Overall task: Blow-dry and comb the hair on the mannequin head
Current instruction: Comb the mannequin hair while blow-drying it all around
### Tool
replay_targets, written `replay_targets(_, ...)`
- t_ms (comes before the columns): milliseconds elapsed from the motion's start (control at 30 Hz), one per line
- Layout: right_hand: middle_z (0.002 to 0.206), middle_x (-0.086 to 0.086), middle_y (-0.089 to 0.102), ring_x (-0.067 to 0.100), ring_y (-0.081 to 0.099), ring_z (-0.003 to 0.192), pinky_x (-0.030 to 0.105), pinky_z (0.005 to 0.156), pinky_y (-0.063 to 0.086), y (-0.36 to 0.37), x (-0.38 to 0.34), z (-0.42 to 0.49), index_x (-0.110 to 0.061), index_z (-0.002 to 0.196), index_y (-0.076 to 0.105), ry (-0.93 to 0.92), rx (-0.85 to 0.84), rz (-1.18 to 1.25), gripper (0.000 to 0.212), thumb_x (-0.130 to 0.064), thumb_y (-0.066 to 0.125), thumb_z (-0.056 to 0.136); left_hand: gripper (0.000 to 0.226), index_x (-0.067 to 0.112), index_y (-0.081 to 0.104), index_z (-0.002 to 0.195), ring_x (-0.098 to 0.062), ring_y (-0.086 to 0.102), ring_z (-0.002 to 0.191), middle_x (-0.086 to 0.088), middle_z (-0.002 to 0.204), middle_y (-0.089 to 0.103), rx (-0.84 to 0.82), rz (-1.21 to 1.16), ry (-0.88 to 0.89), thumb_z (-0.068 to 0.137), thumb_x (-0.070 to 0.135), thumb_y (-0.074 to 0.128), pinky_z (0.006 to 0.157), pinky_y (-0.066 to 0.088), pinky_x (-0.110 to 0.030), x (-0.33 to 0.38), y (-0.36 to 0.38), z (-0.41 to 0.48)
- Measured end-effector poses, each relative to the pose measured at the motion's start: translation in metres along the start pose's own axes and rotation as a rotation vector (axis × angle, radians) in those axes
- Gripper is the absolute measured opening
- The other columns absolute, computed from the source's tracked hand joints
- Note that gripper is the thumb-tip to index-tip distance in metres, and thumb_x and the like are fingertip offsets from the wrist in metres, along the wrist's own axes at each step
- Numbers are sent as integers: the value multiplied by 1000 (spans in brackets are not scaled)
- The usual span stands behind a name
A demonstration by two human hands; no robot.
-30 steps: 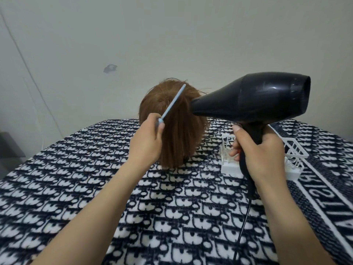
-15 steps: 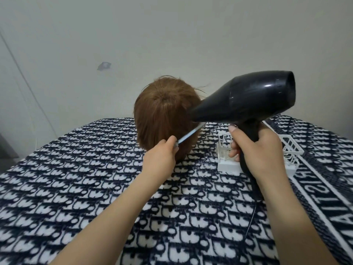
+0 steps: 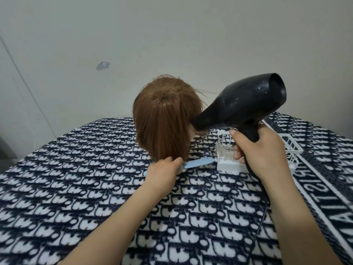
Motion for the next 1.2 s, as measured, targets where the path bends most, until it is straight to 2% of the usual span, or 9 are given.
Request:
replay_targets(100,61,-7,71,9,67,50,43,64,60,-1,0,1,-22,78,62,-4,3,-31,20,-36,68,91,24,30,44,123,-25,60,87,2,96,54,-11,-23,25,99,28,43,65,47,-38,5,3,-2)
replay_targets(233,58,-9,70,8,66,47,32,52,53,2,-1,1,-21,77,62,-3,-38,33,20,-32,69,92,25,31,46,124,-23,59,86,3,95,55,17,-42,57,100,34,40,67,49,-38,10,-3,-6)
replay_targets(367,59,-6,69,8,66,46,23,47,51,3,-8,-1,-22,79,62,-37,-30,95,18,-30,69,93,24,32,48,123,-21,58,85,6,94,55,130,-91,68,100,35,39,67,45,-35,11,-17,-12)
replay_targets(533,61,-5,70,6,65,44,16,44,48,4,-19,-6,-20,80,62,-90,-48,79,16,-28,69,92,35,33,54,115,-21,53,78,7,86,54,351,24,40,86,18,66,71,38,-38,-4,-40,-21)
replay_targets(767,64,-3,71,5,65,44,32,55,52,10,-26,-14,-23,81,61,-116,-55,53,16,-33,69,91,24,37,51,115,-19,50,86,9,90,53,456,-16,-6,96,22,52,83,33,-43,-40,-62,-31)
replay_targets(867,62,-2,70,6,65,45,33,54,53,13,-27,-15,-23,81,61,-128,-74,45,16,-33,69,90,28,34,55,114,-21,51,87,8,92,56,518,3,-90,93,17,59,84,31,-45,-61,-76,-33)
replay_targets(967,62,-3,70,10,66,45,24,48,52,15,-25,-15,-23,79,61,-109,-89,116,16,-30,70,91,32,33,54,113,-23,50,87,6,91,56,603,33,-173,90,11,61,85,27,-43,-82,-90,-32)
replay_targets(1067,63,-4,70,10,67,46,23,48,50,15,-24,-15,-24,80,62,-103,-73,134,16,-32,70,91,32,33,55,111,-25,48,87,5,89,55,589,35,-235,91,9,58,86,24,-42,-96,-91,-24)
replay_targets(1200,61,-6,70,6,65,47,27,50,49,16,-24,-15,-27,81,61,-132,-59,-9,16,-36,69,91,32,32,56,110,-26,48,90,3,91,54,369,114,-277,89,8,56,88,27,-48,-96,-66,-9)
Point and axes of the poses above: each hand's wrist, its own z-axis towards the middle knuckle, its own y-axis out of the palm, x = y × z, the point moved 8 cm from there along z, towards the middle knuckle
